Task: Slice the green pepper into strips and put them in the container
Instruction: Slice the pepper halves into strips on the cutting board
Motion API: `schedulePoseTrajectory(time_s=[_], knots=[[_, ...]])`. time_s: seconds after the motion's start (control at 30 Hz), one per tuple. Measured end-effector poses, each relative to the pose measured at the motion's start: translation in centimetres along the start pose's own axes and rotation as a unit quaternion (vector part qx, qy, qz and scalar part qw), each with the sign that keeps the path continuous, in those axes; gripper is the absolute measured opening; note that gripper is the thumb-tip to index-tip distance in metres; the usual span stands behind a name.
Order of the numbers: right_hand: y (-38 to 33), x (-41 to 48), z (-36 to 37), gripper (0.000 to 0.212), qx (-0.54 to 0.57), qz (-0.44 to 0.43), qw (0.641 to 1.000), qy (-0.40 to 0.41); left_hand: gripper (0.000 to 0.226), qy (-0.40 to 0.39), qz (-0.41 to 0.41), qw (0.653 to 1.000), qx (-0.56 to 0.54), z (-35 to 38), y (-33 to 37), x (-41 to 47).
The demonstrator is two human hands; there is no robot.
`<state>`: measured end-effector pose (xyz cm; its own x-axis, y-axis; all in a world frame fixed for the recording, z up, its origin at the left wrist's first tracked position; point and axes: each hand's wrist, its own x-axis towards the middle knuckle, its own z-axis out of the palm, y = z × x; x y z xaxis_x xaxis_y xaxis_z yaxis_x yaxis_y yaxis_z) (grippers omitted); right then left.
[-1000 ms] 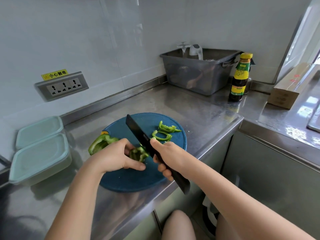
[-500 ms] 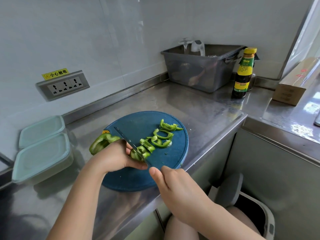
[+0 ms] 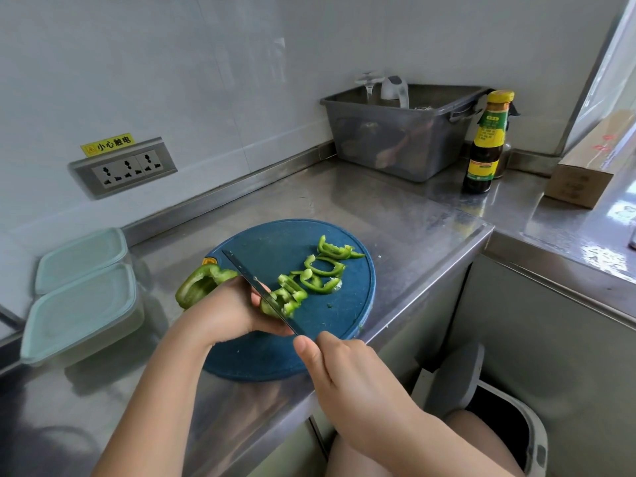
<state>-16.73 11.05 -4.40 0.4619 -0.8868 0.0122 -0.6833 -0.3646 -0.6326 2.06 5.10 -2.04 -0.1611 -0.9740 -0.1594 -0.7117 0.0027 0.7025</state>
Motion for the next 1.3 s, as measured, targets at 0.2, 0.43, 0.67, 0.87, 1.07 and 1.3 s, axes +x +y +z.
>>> schedulePoseTrajectory(time_s=[0.2,0.43,0.67,0.87,1.07,1.3], knots=[[-0.1,0.0,0.6,0.053,-0.048,-0.016,0.999,-0.007,0.038,-0.010,-0.016,0.998,0.065,-0.1,-0.5,0.4],[-0.2,0.3,1.4,0.051,-0.061,-0.006,0.998,-0.010,0.037,0.010,-0.023,0.998,0.053,0.2,-0.2,0.2],[-0.6,0.9,1.6,0.046,-0.062,0.010,0.998,-0.002,0.043,0.007,-0.013,1.000,0.018,0.2,0.6,-0.2],[-0.4,2.0,1.8,0.045,-0.029,0.032,0.999,0.017,0.020,0.017,-0.064,0.997,0.048,0.0,0.1,-0.1],[0.4,3.0,0.9,0.052,0.039,0.027,0.999,-0.003,0.032,0.026,-0.087,0.994,0.068,0.0,0.6,-0.2],[-0.3,3.9,0.6,0.054,0.029,0.044,0.998,-0.025,0.052,0.026,-0.105,0.991,0.082,-0.2,0.3,-0.1]])
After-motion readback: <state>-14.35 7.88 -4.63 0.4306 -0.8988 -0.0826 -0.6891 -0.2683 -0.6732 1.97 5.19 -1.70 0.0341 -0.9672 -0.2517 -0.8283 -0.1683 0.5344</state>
